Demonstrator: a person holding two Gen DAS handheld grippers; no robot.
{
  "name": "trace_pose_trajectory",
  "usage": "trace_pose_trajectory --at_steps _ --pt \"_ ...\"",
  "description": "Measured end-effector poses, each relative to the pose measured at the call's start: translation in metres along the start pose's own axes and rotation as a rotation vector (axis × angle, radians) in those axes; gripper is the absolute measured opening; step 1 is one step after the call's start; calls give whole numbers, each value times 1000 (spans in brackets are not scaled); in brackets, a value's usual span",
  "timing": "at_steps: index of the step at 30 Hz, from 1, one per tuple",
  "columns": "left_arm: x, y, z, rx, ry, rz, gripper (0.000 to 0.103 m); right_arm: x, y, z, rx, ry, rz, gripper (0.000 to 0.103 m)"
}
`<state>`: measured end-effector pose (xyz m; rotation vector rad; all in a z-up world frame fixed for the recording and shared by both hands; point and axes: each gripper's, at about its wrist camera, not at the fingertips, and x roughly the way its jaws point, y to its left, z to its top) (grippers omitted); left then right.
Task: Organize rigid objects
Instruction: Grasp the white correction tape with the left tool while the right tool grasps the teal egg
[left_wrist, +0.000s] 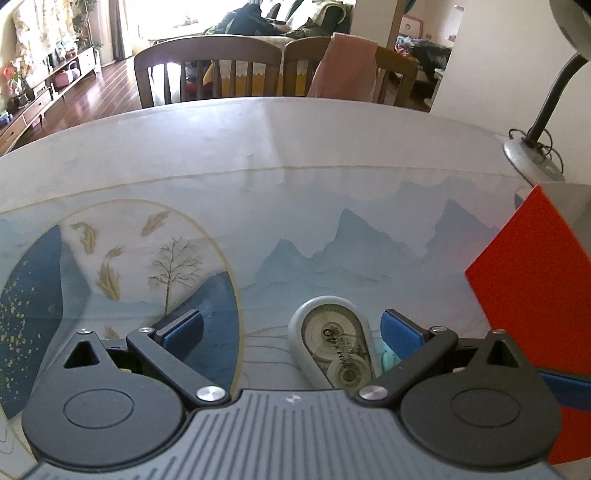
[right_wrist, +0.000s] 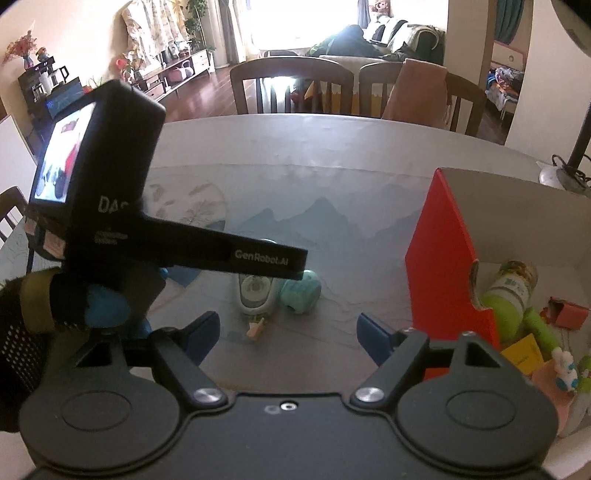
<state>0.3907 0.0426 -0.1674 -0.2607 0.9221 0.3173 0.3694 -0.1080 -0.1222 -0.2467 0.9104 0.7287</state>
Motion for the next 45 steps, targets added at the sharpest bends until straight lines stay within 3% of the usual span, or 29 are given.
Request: trace_pose_trajectory --at_steps 15,21,32,37,41,45 --pt "7 13 -9 -25 -7 -5 103 16 -5 -3 34 20 10 81" --pt "2 28 -13 -52 -6 11 103 27 -10 0 65 16 -14 76" --pt "-15 45 -24 -163 21 -83 102 52 -14 9 48 32 -8 55" --pt "-15 42 -23 -194 24 -71 102 60 -13 12 18 20 10 47" --pt "-15 35 -24 -212 29 -45 101 63 -13 10 1 18 37 33" --pt "-15 27 -26 -211 26 -36 98 59 -15 5 -12 -3 29 33"
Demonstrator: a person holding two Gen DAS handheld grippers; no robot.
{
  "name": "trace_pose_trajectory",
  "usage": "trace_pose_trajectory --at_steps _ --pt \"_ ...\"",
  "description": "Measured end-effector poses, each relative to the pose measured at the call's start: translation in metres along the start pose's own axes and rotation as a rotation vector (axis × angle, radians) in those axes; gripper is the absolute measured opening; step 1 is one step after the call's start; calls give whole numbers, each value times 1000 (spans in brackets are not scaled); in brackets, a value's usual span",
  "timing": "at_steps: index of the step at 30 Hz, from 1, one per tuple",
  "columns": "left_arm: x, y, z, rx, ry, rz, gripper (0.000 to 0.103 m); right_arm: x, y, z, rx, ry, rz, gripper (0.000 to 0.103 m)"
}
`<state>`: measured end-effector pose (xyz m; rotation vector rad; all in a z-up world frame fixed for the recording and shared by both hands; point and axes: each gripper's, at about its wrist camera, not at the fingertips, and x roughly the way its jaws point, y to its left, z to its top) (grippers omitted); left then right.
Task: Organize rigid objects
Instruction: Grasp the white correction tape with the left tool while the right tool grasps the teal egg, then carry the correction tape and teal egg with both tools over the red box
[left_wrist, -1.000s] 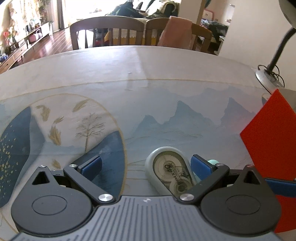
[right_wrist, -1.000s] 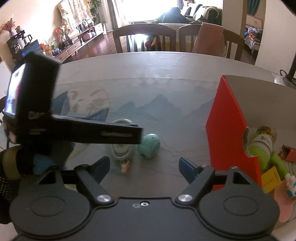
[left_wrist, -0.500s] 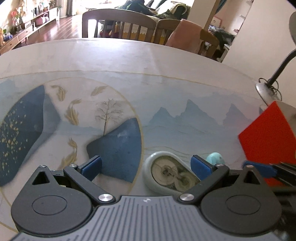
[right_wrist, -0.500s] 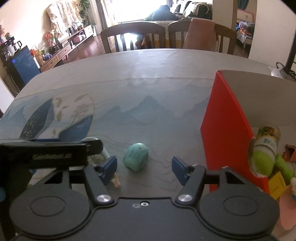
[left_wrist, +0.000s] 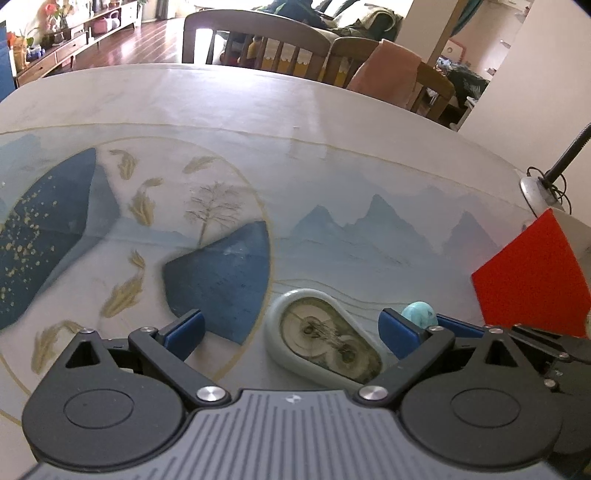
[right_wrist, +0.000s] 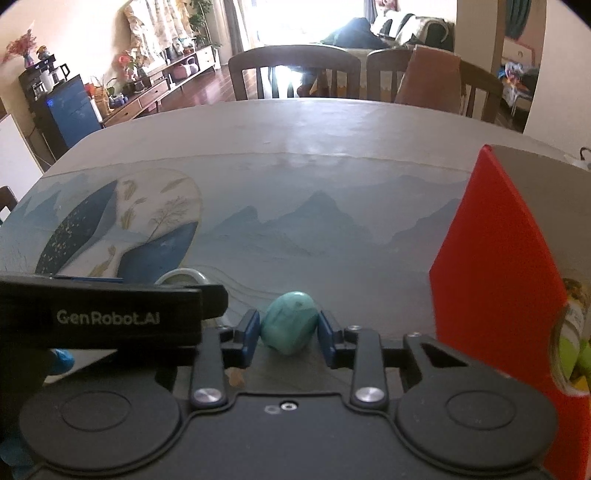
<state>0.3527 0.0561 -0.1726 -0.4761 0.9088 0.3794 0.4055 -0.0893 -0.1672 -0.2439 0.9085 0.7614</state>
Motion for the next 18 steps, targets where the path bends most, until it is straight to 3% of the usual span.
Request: trace_pose_trajectory --at_steps 9,14,16,18 --pt "-3 -12 -4 42 -10 -1 62 -15 0 -18 37 3 -24 32" --pt "-4 -12 -4 39 -20 -16 52 -29 1 -28 67 3 -20 32" --pt "-7 -11 -1 55 -34 -23 38 -39 2 -32 72 -1 -12 32" --pt "-9 -10 0 71 -43 -30 33 -47 3 -36 72 -2 -7 33"
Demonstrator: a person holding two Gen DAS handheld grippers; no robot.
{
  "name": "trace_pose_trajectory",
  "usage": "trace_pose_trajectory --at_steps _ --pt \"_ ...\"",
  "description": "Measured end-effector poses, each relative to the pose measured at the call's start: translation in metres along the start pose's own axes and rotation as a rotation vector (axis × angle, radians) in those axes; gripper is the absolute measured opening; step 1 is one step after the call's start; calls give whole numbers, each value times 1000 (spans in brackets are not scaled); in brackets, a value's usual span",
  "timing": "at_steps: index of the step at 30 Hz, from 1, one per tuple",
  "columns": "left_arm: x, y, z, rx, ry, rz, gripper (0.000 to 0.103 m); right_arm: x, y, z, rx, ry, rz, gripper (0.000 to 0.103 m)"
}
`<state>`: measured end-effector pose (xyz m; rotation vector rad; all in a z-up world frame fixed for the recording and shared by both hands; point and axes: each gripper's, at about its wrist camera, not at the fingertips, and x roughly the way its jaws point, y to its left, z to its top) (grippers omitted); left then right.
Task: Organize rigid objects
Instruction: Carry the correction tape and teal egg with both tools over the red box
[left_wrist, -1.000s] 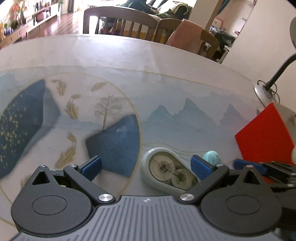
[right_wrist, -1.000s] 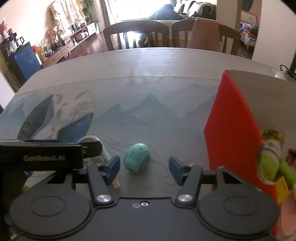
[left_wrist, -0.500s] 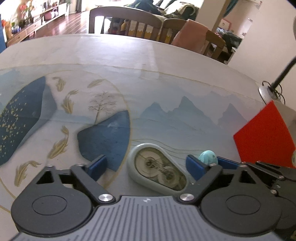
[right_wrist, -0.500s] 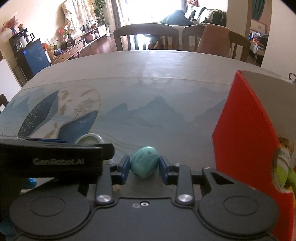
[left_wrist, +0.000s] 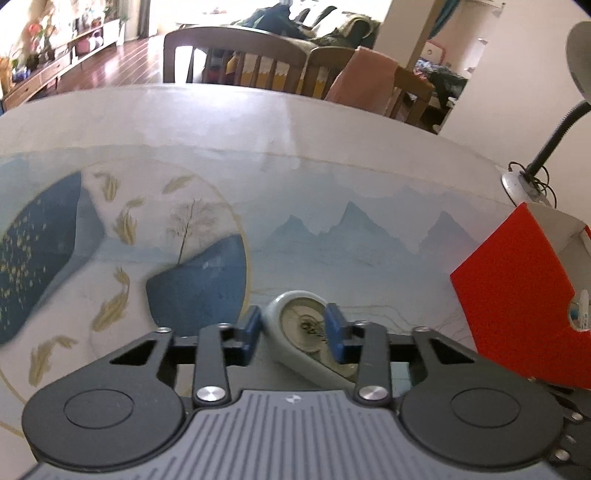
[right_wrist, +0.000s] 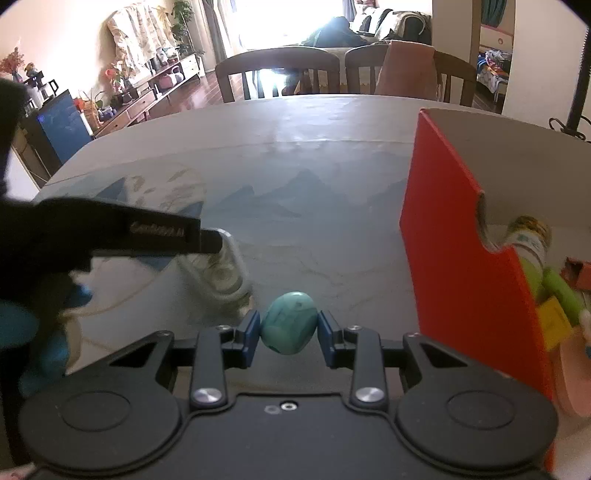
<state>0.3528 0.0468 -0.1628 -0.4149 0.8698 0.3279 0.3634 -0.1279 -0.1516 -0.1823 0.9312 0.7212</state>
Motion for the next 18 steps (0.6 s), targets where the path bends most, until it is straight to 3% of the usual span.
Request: trace_pose_trajectory --at_steps 6,11,12,13,14,15,18 --pt "1 9 3 -55 46 -32 29 -22 0 -8 4 -8 19 33" --pt "0 3 5 -82 78 5 31 -40 1 -17 1 -15 27 33" --pt "0 1 5 -87 87 11 39 -43 0 -19 0 -16 29 33" --pt "1 -1 4 -97 96 22 57 -47 0 -22 0 -17 33 33" --pt "1 -3 3 -109 102 29 65 -50 -1 -24 -1 -18 37 33" --pt "1 -4 2 -119 100 35 70 -53 -3 -25 -2 -20 39 33" --pt "6 -17 0 -117 114 55 70 -62 -8 -30 -1 -25 45 33"
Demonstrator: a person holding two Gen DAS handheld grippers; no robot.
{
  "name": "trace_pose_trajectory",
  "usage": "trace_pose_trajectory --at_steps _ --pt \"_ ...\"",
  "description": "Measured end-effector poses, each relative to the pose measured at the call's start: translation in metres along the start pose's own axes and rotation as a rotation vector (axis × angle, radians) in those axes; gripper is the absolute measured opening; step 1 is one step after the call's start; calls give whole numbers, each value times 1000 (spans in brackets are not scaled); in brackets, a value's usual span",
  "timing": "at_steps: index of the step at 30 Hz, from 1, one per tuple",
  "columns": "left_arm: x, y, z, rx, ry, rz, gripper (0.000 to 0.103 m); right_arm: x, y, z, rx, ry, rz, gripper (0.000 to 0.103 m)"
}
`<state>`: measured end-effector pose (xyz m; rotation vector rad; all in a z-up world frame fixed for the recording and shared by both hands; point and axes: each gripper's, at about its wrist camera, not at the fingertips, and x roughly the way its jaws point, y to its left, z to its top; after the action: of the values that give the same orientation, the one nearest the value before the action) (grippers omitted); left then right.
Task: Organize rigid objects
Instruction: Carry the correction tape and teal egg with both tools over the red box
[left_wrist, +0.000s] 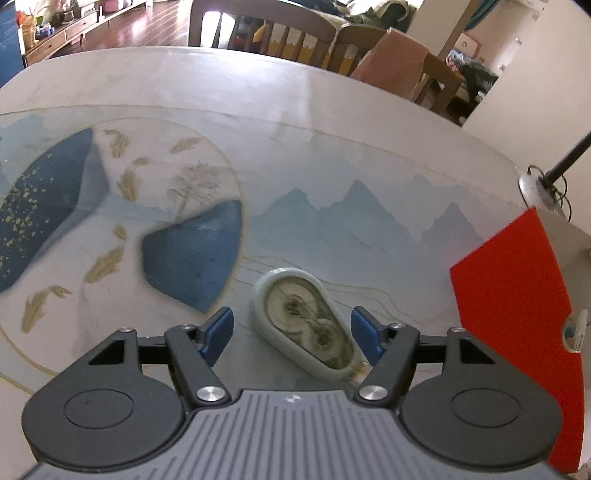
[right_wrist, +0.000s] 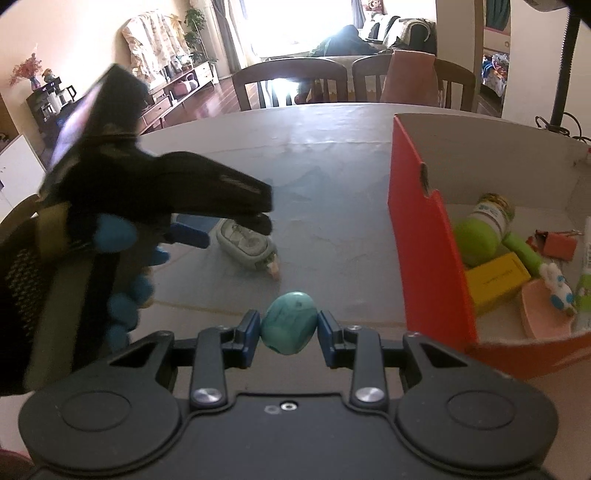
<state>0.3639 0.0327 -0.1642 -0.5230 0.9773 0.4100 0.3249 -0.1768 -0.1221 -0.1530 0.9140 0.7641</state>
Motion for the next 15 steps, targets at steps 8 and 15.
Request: trace_pose_trajectory --at_steps 8,15 --pt "7 -29 -12 16 -21 141 70 -21 -16 -6 -6 -17 3 33" --pt "13 -44 -22 60 -77 236 70 -36 -25 -15 -36 -15 26 33"
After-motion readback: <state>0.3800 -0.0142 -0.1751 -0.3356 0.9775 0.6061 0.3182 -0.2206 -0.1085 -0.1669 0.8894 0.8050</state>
